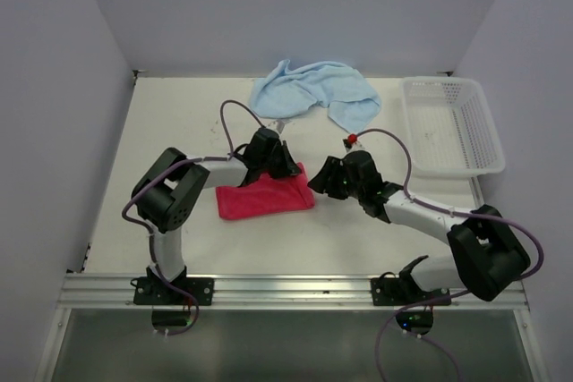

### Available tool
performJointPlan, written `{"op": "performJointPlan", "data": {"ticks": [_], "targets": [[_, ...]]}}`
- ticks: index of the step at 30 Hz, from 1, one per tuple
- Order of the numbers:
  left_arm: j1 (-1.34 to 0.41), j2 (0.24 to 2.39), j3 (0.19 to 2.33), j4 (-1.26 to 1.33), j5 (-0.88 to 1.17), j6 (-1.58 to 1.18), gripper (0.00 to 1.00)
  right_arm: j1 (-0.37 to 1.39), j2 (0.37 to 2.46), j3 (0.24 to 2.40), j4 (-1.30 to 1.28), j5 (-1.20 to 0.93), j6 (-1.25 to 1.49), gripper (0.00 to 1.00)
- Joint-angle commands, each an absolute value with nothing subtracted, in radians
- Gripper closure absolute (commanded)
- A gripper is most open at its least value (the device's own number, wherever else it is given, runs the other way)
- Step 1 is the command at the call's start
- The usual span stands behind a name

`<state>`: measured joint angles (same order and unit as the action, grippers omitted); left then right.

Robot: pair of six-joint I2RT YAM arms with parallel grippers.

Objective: Roll the towels
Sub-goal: Roll the towel

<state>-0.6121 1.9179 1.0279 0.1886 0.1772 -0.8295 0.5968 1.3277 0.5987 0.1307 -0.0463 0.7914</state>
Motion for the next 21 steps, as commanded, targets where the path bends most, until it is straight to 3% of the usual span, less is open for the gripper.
{"op": "performJointPlan", "data": {"ticks": [1,21], "targets": [[-0.594,1.861,0.980,0.340,0.250,-0.874,1.00,0.577,1.374,0.572,0.254,-0.156,0.885,0.50],[-0.560,1.838,0.942,0.325,0.235,-0.834,1.00,0.525,1.532,0.454,0.561,-0.273,1.048,0.54]]}}
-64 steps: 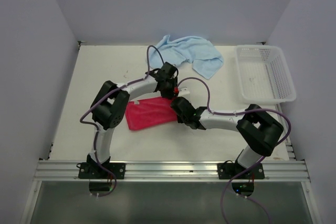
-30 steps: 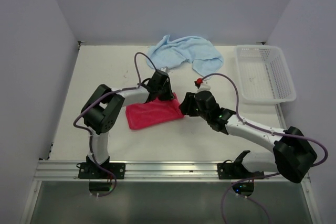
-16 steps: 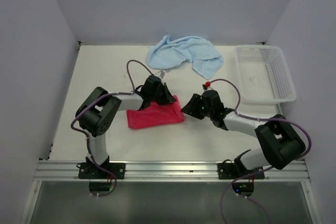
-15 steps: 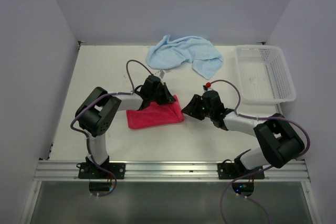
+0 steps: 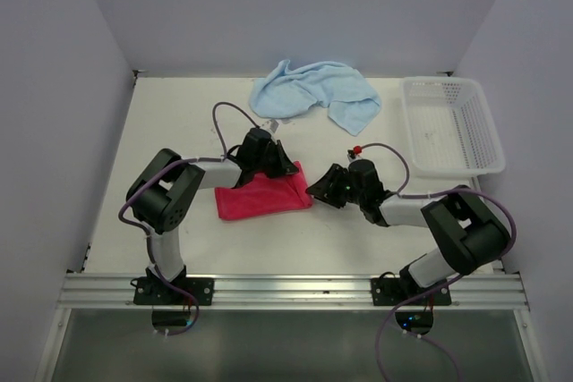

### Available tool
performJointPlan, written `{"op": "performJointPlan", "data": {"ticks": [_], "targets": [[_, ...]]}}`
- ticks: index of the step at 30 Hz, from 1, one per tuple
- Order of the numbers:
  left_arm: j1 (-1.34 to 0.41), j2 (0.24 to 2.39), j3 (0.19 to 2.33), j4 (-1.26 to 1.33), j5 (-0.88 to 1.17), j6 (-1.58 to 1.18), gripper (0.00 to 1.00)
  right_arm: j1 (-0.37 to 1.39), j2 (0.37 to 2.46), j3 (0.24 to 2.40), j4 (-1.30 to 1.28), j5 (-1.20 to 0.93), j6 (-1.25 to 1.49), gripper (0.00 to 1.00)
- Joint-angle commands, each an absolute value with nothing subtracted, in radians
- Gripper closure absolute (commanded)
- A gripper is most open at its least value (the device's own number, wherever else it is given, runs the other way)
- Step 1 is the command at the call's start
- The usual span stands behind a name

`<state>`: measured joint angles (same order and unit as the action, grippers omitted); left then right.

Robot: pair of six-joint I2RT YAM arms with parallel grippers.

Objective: Roll the towels
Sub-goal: Roll the towel

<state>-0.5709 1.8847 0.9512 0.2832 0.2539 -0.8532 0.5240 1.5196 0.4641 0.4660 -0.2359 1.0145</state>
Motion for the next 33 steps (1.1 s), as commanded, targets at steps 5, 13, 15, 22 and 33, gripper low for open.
{"op": "performJointPlan", "data": {"ticks": [5,13,15,22,33], "targets": [[-0.560,1.841,0.934,0.333,0.226,-0.838,1.00,0.523,1.571,0.459,0.592,-0.299,1.055,0.55],[-0.560,1.844,0.928,0.341,0.219,-0.836,1.00,0.523,1.643,0.454,0.635,-0.324,1.051,0.59],[-0.560,1.839,0.924,0.334,0.209,-0.836,1.00,0.525,1.654,0.454,0.652,-0.330,1.054,0.61],[-0.560,1.839,0.905,0.339,0.183,-0.853,1.00,0.537,1.663,0.456,0.647,-0.316,1.037,0.83],[-0.549,1.812,0.936,0.281,0.187,-0.838,0.91,0.623,1.473,0.532,0.307,-0.068,0.781,1.00]]}}
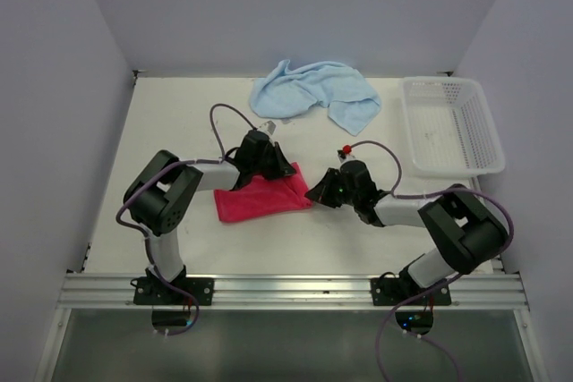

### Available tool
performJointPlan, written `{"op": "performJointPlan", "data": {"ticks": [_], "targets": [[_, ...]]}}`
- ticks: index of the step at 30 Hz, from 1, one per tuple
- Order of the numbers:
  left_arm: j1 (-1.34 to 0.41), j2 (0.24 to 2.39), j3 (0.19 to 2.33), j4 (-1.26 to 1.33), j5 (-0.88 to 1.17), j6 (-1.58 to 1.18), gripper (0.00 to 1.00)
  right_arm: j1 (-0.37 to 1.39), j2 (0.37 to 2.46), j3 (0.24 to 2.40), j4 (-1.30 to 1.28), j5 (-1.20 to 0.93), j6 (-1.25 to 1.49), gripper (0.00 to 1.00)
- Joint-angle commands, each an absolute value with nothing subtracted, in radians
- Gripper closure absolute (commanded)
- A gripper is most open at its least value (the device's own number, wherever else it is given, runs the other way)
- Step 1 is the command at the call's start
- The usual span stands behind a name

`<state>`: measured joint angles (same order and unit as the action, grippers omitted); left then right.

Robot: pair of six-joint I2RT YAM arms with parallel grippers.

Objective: Roll the towels
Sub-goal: Roll the towel

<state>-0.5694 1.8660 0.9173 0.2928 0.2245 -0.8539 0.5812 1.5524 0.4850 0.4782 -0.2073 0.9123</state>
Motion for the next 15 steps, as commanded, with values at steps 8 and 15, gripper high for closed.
{"op": "performJointPlan", "data": {"ticks": [8,15], "targets": [[-0.528,1.770,0.951,0.218,0.186,-0.807,0.69,0.759,1.433,0.643,0.121,0.169,0.615,1.00],[-0.517,1.686,0.950,0.180,0.184,-0.795,0.66,0.853,1.434,0.698,0.037,0.353,0.551,1.00]]}}
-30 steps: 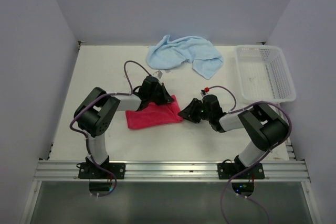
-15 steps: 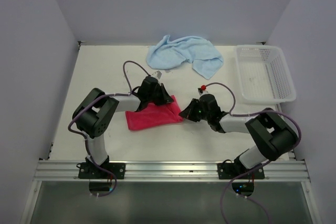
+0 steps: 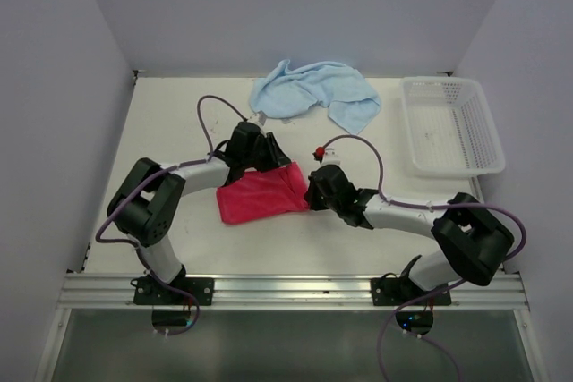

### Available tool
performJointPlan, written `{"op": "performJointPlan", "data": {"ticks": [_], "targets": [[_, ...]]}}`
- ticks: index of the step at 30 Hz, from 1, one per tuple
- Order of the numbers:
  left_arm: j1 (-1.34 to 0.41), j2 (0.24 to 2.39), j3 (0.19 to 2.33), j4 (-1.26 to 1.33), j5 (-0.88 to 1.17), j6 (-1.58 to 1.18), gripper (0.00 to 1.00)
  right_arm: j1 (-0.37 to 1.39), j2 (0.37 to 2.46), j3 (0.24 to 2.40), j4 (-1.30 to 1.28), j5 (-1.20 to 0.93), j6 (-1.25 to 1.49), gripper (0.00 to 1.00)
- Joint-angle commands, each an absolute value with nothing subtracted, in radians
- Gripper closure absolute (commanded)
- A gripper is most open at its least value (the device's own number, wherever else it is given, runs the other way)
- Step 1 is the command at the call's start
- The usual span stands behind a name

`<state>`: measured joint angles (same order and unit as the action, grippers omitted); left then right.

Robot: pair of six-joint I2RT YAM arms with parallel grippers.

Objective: Roll the towels
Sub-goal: Roll the towel

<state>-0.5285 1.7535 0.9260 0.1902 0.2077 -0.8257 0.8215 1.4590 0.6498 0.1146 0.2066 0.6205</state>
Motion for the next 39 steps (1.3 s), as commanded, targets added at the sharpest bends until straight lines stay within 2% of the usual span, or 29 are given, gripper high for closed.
{"op": "performJointPlan", "data": {"ticks": [1,20,39], "targets": [[-0.517,1.680,0.953,0.176,0.186,-0.796,0.66,0.862,1.436,0.710,0.032,0.368,0.540,1.00],[-0.555,1.675,0.971,0.157,0.233,-0.850,0.66,1.132,1.652,0.914,-0.153,0.866,0.477,1.00],[-0.591,1.812,1.166,-0.189,0.158,-0.677,0.63,1.143,1.727,0.969,-0.155,0.881,0.520,1.00]]}}
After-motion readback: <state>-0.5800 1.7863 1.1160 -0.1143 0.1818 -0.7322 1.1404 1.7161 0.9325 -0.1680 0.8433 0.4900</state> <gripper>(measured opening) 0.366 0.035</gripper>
